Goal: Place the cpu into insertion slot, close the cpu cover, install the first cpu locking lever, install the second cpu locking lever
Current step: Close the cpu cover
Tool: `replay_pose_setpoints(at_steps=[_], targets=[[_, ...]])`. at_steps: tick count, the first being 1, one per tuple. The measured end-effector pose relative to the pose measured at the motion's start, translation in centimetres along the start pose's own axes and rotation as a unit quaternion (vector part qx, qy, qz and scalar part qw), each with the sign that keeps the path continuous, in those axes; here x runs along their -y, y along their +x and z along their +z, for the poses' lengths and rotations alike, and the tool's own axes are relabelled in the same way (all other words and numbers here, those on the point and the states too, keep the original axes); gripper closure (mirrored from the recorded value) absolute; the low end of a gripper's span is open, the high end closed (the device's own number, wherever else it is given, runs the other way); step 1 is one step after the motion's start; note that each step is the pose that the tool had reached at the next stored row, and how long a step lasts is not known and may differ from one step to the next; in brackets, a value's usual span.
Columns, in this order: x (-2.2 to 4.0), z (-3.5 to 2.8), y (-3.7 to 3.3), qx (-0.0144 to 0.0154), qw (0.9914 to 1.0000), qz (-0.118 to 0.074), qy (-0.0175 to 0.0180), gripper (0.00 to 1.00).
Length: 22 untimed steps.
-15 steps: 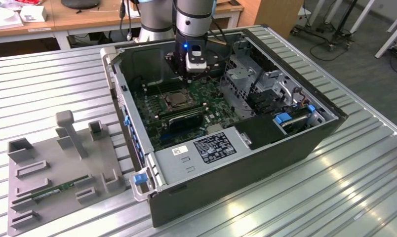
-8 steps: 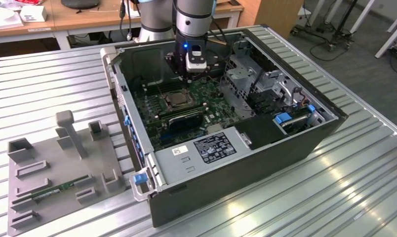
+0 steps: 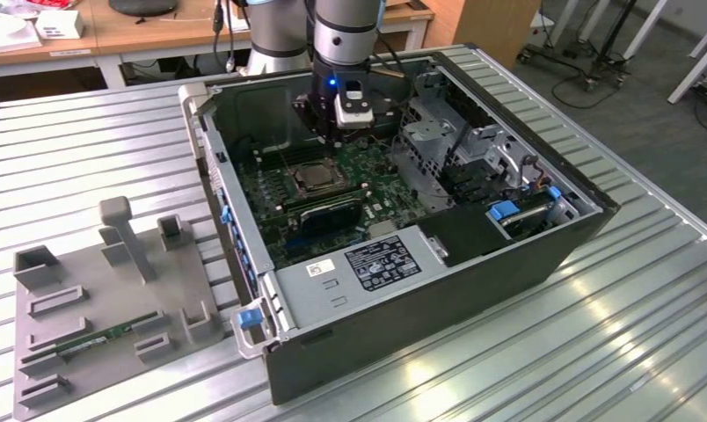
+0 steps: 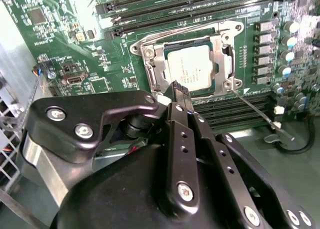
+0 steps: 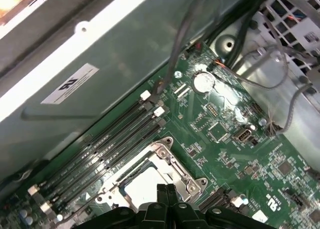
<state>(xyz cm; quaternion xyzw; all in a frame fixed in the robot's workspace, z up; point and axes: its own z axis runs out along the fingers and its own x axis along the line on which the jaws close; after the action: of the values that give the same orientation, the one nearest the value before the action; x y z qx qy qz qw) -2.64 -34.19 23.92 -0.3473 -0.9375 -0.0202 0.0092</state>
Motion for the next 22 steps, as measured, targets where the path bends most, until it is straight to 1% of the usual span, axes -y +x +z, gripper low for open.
replay_pose_setpoints(at_steps=[2,3,17,19,22], targets=[[0.0,0.0,0.0,-0.0005,0.9999,-0.014,0.0005,0.89],[0.0,0.0,0.0,-0.0006,0.99983,-0.018,0.0006,0.89],[0.0,0.0,0.0,-0.0007,0.99976,-0.022,0.0007,0.89],[0.0,0.0,0.0,-0.0008,0.99969,-0.025,0.0008,0.89],[0.01,0.0,0.0,-0.0011,0.99933,-0.037,0.0012,0.89]])
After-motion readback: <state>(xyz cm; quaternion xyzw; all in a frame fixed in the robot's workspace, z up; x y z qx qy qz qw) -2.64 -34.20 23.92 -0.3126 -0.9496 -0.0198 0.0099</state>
